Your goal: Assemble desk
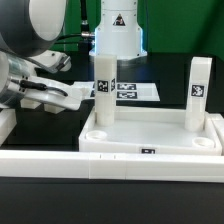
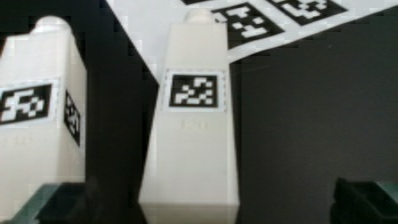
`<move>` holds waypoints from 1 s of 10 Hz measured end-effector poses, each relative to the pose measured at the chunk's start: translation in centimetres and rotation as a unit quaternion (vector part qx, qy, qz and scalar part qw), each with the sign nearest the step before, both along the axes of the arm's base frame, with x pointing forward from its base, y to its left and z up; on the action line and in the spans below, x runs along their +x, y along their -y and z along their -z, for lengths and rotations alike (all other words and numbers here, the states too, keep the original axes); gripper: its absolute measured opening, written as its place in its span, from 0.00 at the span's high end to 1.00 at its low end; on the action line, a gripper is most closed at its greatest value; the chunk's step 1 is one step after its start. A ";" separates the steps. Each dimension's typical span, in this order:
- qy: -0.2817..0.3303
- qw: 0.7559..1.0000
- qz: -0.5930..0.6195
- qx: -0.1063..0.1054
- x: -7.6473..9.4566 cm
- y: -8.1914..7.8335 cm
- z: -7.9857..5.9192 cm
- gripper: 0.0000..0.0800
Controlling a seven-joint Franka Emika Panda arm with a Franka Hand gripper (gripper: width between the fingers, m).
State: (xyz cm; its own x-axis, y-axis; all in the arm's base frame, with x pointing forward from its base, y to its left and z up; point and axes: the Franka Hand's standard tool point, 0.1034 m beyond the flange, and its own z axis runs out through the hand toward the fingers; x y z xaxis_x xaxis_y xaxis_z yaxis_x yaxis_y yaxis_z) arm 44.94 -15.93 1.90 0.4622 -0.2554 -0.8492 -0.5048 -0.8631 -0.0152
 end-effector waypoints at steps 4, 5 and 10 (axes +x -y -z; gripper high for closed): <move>0.008 1.000 -0.002 -0.004 -0.1 -0.3 0.9 0.19; 0.008 1.000 -0.003 -0.004 -0.3 -0.4 1.2 0.19; 0.005 1.000 -0.002 -0.001 -0.9 -0.5 1.6 0.64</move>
Offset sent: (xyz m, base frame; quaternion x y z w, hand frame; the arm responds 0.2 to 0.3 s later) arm -0.0043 0.0066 -0.0096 -0.0047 0.0081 0.0046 0.9999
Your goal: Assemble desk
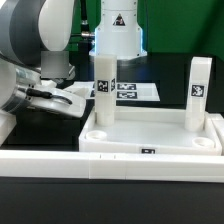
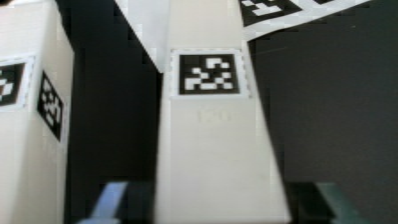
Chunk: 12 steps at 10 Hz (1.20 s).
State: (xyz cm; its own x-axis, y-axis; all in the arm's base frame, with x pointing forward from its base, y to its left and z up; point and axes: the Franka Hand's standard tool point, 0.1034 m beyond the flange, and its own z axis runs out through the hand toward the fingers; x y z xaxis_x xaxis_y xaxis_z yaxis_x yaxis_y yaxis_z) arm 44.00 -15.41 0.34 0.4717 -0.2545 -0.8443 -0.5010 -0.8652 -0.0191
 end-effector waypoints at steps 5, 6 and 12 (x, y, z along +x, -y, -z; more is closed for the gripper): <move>0.013 1.000 -0.006 0.002 1.0 0.7 -1.1 0.64; 0.019 1.000 -0.014 0.003 1.7 1.2 -2.0 0.64; 0.036 0.999 -0.024 -0.004 3.8 2.3 -4.6 0.64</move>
Offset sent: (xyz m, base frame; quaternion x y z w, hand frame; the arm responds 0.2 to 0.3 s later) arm 0.0094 -0.0037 0.0097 -0.0018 0.0048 -0.0041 1.0000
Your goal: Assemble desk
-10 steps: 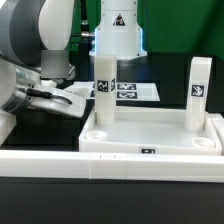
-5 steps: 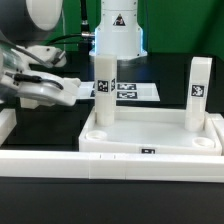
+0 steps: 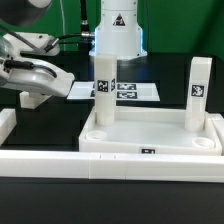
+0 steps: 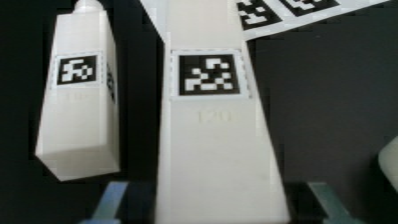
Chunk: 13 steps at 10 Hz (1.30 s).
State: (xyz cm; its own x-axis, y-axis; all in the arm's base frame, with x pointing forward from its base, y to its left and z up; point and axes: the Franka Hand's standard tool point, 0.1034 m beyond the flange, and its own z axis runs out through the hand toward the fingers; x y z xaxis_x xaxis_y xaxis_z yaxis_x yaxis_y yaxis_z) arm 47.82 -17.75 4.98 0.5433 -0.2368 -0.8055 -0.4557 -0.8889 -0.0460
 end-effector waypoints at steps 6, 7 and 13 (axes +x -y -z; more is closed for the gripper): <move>0.125 0.991 -0.021 -0.046 4.4 -1.1 -3.9 0.64; 0.180 0.980 -0.040 -0.073 6.0 -1.1 -4.2 0.64; 0.338 0.928 -0.034 -0.150 7.8 -1.5 -5.7 0.64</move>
Offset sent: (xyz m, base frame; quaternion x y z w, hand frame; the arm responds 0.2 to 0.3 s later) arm 0.0164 0.0162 0.0362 -0.0057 0.1716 0.0018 0.9852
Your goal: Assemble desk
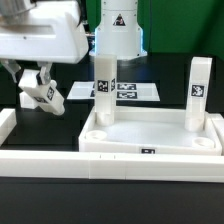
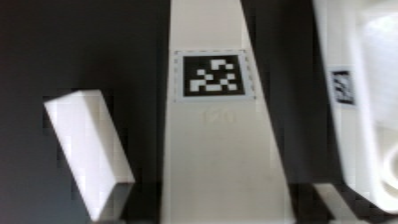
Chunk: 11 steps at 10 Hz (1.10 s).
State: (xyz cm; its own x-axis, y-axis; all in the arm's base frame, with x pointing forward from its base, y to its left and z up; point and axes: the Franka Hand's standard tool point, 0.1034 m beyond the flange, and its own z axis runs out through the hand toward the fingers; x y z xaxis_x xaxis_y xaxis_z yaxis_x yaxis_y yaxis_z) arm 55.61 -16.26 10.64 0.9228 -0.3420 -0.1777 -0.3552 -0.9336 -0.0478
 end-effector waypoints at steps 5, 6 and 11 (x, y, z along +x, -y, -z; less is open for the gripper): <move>0.167 0.982 -0.003 -0.084 3.6 -0.8 -2.4 0.64; 0.204 0.973 -0.003 -0.108 3.8 -0.5 -2.4 0.64; 0.240 0.967 0.040 -0.078 7.3 -9.2 -6.5 0.64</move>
Offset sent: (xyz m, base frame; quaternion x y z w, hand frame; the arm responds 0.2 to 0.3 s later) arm 0.0000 0.0000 0.0000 0.0000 0.1938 0.0000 0.9810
